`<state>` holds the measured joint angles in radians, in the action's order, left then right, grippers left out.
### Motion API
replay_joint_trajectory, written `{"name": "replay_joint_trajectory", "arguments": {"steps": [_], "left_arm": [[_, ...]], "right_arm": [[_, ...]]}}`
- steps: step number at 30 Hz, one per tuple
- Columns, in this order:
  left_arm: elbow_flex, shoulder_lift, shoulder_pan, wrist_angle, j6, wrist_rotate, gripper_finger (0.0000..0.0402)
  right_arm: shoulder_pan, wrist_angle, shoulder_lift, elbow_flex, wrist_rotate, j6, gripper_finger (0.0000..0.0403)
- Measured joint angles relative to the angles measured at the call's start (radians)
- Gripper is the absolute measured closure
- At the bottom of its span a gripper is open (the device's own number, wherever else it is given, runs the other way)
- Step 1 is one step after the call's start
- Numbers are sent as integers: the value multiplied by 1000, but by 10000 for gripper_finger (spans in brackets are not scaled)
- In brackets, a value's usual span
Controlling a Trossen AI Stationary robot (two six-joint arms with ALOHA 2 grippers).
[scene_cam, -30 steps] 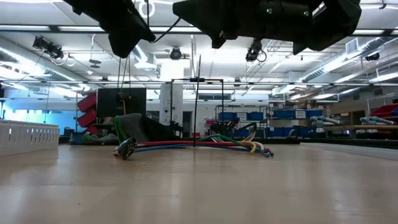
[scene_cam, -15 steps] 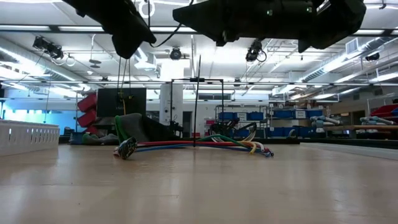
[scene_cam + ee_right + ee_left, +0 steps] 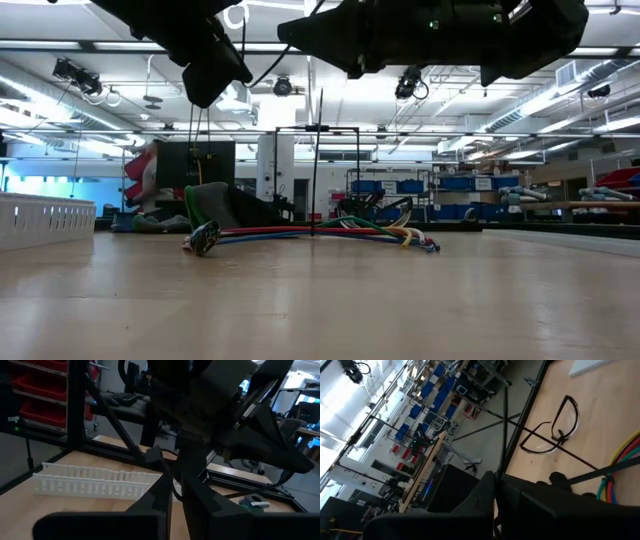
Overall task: Ziptie cables
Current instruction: Insert the black zip tie pointed tail end through the slot to form a loop
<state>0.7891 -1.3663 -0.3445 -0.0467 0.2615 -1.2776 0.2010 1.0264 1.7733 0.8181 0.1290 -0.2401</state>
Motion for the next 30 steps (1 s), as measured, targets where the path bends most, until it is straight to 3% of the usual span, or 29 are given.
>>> {"name": "replay_joint_trajectory", "arguments": {"steps": [6,10,14,18,23,30], "left_arm": [[0,0,6,13,-8,47,402],[0,0,22,30,-9,184,402],[0,-1,40,63,6,354,401],[0,-21,43,150,149,393,402],[2,-46,56,216,263,525,401],[103,-104,85,12,285,538,401]], "right_arm": [[8,-37,1,1,25,2,399],[5,-45,1,1,21,39,401],[-37,-57,1,1,-112,262,402],[-84,-90,7,1,-257,520,402],[-107,-102,8,1,-384,681,402],[-111,-113,8,1,-441,799,402]]}}
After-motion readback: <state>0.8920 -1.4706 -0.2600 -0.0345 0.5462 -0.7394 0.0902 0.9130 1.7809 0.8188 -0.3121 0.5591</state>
